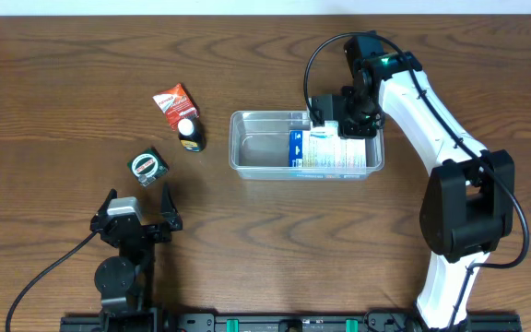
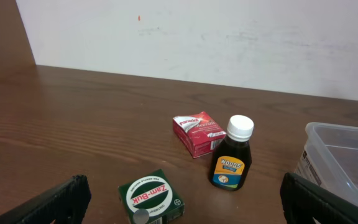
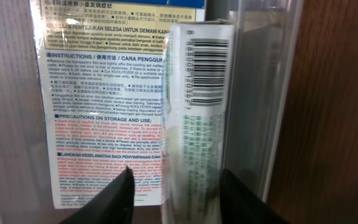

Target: Pack container

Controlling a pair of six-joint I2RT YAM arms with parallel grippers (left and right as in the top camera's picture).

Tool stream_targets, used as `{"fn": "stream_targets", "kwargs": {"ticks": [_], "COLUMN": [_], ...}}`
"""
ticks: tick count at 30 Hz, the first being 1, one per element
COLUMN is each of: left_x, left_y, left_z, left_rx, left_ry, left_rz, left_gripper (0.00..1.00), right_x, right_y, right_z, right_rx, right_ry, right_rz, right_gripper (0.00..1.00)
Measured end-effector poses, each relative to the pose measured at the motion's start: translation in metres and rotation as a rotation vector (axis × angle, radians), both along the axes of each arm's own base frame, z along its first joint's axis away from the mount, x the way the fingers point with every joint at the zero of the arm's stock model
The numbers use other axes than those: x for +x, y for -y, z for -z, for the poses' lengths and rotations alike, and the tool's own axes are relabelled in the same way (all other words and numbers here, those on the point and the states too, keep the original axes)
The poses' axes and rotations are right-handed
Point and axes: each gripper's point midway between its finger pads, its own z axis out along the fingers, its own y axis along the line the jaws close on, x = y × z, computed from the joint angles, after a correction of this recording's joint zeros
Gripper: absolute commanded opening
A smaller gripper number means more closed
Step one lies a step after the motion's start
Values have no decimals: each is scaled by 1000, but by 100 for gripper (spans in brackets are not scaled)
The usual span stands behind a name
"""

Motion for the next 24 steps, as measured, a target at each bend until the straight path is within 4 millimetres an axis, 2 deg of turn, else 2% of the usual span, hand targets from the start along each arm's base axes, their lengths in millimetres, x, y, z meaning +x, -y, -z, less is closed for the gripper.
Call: {"fn": "stream_targets", "kwargs": {"ticks": [4,8,9,10,11,15,19,21,24], "left_x": [0,0,0,0,0,0,0,0,0], "left_y": [0,0,0,0,0,0,0,0,0], "left_z": [0,0,0,0,0,0,0,0,0], "left_rx": [0,0,0,0,0,0,0,0,0], "left_ry": [0,0,0,0,0,0,0,0,0], "left_rz": [0,0,0,0,0,0,0,0,0], "left_gripper": [98,98,98,98,98,98,98,98,98], "right_x": [0,-1,-2,-4,-5,-6,6,17,37], "right_y": [-5,-11,-13,-14,-15,-14,-4,7,39], "right_z": [-14,-49,-60,-71,-81,-120,-156,-170,-184], "right_rx": [8,36,44,54,62,87,117,137,167], "right_ry": [35,116,138,162,184,291,417,474,535], "right_rz": [-7,-7,-7,-6,-6,3,110,203,419], "right_gripper": [54,63,75,95,99,99,99,99,99]}}
